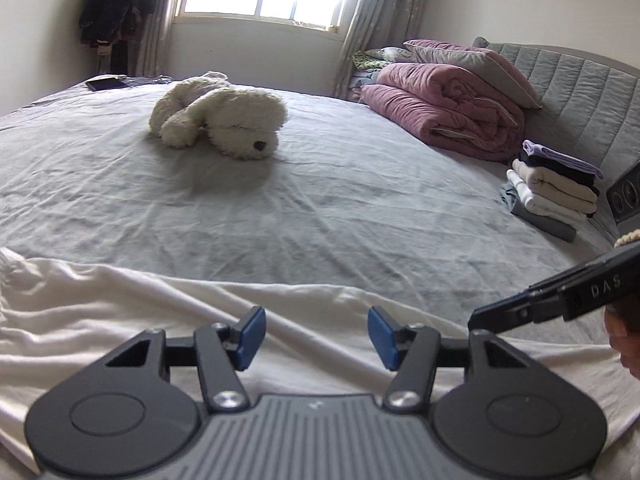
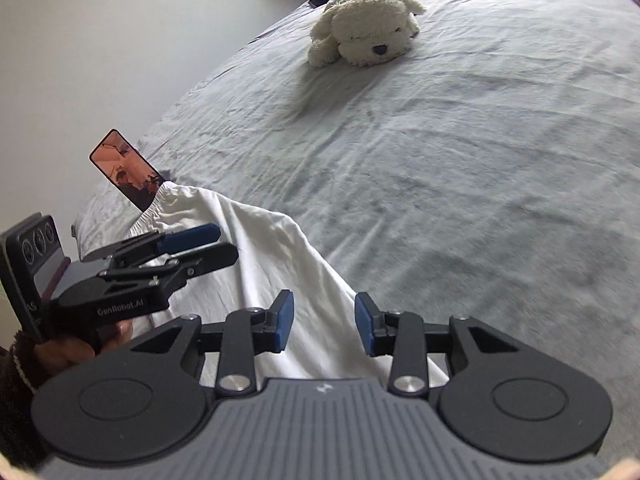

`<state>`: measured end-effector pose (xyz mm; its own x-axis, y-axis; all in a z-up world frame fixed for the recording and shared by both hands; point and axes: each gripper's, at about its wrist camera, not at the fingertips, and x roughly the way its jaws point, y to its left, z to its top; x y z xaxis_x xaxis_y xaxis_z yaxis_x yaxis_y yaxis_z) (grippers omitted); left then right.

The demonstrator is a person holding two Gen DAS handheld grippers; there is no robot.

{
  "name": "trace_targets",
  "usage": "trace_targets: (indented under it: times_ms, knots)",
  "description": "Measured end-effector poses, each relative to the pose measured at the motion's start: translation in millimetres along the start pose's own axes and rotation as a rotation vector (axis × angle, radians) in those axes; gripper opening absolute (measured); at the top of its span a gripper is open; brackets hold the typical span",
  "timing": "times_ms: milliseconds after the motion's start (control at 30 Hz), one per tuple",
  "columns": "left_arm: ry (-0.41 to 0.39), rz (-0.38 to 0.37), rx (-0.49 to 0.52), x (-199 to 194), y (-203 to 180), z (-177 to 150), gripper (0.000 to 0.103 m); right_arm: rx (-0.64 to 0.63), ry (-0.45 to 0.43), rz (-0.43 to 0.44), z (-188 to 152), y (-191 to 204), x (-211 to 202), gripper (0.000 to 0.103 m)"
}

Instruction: Fold clothes

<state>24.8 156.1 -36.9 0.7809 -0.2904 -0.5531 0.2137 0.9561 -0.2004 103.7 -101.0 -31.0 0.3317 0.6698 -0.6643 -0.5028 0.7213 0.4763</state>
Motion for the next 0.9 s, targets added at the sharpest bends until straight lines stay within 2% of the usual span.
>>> trace_targets:
  times_ms: [200, 433, 533, 900]
  knots:
    - [0.022, -0.014, -0.001, 1, 23, -18, 0.049, -0.028, 0.023, 0.039, 15, 1, 30, 0.038]
    - [0.034, -0.041, -0.003, -1, 28, -18, 0.049, -0.032, 0.038, 0.161, 19, 14, 42, 0.038]
    - [0.036, -0.039, 0.0, -1, 28, -18, 0.049, -0.036, 0.072, 0.168, 19, 15, 49, 0.038]
    - [0.046, -0.031, 0.017, -2, 27, -17, 0.05, -0.052, 0.109, 0.19, 20, 19, 44, 0.04]
